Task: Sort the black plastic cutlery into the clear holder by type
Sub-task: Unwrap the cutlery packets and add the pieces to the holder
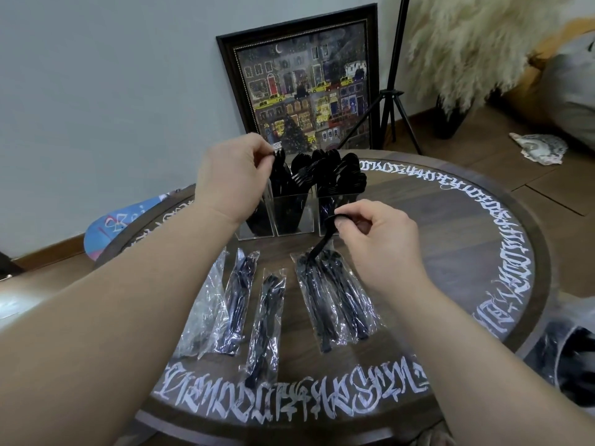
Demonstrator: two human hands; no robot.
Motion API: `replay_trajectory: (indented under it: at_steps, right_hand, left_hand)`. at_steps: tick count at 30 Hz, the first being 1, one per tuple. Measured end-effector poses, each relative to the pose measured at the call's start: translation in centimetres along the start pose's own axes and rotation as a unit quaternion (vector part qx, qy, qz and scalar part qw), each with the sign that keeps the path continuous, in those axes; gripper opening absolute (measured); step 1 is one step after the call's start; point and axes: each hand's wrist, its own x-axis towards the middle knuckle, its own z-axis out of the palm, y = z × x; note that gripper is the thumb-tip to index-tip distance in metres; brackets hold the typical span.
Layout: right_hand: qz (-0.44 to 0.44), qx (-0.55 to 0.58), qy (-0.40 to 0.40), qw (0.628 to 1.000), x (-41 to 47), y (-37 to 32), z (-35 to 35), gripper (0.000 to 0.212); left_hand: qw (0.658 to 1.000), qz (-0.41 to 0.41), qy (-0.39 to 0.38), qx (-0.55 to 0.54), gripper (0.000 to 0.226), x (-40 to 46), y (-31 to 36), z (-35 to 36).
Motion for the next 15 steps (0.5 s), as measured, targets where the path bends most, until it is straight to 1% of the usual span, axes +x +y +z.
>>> replay_trajectory:
  at_steps: [4, 7, 9, 12, 13, 15]
  right_hand:
    - [-0.001, -0.016, 0.001, 1.0, 0.3, 0.1, 0.0, 0.016]
    - [-0.018, -0.032, 0.006, 0.999, 0.4, 0.2, 0.2, 0.018]
    - [-0.025, -0.037, 0.009, 0.999, 0.5, 0.3, 0.4, 0.019]
    - [-0.02, -0.015, 0.015, 1.0, 0.4, 0.3, 0.6, 0.016]
    - [-0.015, -0.002, 0.019, 1.0, 0.4, 0.2, 0.5, 0.014]
    - [-0.008, 0.016, 0.028, 0.999, 0.3, 0.1, 0.3, 0.013]
  left_hand:
    - [0.995, 0.009, -0.043, 0.091, 0.023, -0.6, -0.3, 1.0]
    - [0.979, 0.048, -0.09, 0.178, 0.028, -0.7, -1.0, 1.7]
    - [0.97, 0.06, -0.109, 0.209, 0.029, -0.8, -1.9, 2.2]
    - [0.968, 0.053, -0.11, 0.219, 0.029, -1.3, -2.5, 2.4]
    - [0.971, 0.047, -0.105, 0.212, 0.031, -1.5, -2.5, 2.3]
    - [0.982, 0.052, -0.072, 0.168, 0.034, -2.1, -1.9, 1.7]
